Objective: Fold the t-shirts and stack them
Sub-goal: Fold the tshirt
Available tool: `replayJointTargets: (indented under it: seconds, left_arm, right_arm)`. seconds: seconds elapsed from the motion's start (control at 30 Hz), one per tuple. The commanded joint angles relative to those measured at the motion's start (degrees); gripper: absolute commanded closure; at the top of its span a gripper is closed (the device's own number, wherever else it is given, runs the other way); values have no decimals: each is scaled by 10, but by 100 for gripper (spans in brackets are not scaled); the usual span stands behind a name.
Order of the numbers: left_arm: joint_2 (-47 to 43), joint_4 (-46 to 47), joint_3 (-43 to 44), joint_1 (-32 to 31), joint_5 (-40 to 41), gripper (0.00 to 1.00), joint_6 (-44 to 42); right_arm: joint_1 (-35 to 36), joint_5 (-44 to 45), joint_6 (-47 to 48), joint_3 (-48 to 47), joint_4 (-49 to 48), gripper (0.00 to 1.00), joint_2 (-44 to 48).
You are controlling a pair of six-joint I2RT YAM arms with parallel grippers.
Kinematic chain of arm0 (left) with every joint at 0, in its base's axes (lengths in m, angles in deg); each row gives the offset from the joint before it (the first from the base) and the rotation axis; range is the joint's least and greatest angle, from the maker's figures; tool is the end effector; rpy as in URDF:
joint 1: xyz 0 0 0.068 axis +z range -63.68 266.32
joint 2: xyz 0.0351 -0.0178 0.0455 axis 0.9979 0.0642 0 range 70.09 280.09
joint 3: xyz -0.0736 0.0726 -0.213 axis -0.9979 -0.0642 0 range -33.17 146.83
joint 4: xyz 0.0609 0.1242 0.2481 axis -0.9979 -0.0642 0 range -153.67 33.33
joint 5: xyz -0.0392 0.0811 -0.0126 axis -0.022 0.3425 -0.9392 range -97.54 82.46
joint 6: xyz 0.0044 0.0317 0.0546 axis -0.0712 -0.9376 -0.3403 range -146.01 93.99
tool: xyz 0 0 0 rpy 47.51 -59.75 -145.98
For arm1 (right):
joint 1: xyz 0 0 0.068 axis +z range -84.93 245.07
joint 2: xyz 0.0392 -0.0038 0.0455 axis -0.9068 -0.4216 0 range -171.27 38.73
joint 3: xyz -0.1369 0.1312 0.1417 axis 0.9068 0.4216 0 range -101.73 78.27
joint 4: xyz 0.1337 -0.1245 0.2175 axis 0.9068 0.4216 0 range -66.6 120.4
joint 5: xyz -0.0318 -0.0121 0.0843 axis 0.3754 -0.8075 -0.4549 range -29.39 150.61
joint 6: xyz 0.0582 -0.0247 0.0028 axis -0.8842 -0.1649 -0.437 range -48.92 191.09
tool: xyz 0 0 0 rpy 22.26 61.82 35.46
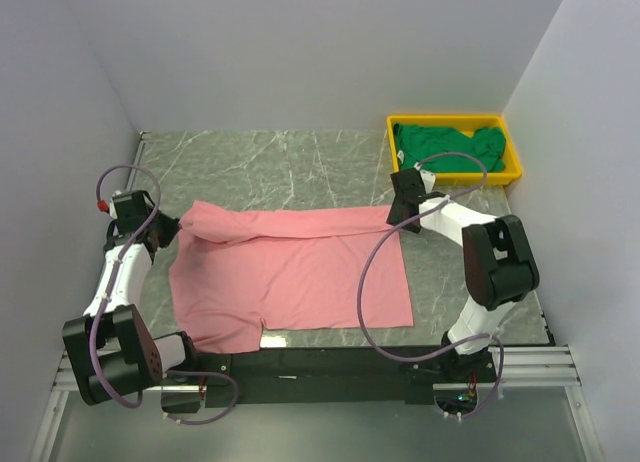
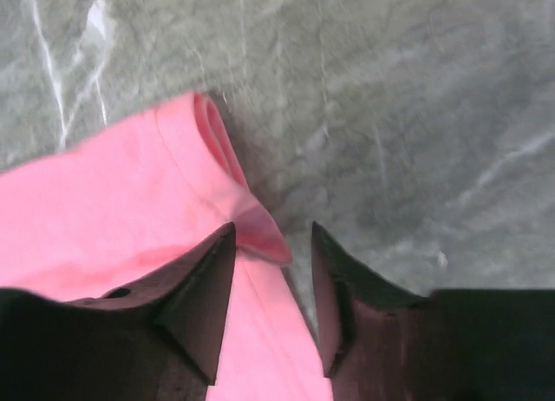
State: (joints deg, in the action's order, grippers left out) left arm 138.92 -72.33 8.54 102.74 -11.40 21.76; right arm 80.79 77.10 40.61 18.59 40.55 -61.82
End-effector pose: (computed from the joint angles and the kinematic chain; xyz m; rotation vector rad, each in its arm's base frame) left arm 0.2838 0.0802 0.1722 -1.2150 2.0022 -0.3526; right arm 0.3579 0.0864 0.1032 0.4271 2.4850 -0.0528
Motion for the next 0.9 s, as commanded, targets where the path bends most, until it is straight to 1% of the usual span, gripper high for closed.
replayJointTargets:
  seconds: [0.0,0.07,0.17,0.33,0.53,0.7,0.87]
  left_arm:
    - [-26,17,-3,4,-18,99,-5]
    - [-27,16,-2,4,-26,99,-10]
    - [-34,12,-6,4,-33,99,-11]
    - [-60,1,-19,4,-37,99,-4]
    - [-110,-24,-31,3,-24,99,3]
    - [-149,-44,-38,3,-39,99,8]
    - [-178,-46,-93,3,-55,98,22]
  right_arm:
    - [2,0,-6,18,-3,48,62]
    - [2,-1,-5,29,-1,42,90]
    - [3,-5,3,46,0,37,131]
    - [4,-27,10,79,-9,37,199]
    - [9,-54,8,112,-21,37,246]
    - [14,-72,9,126,-33,37,246]
    - [15,-87,7,139,-48,37,244]
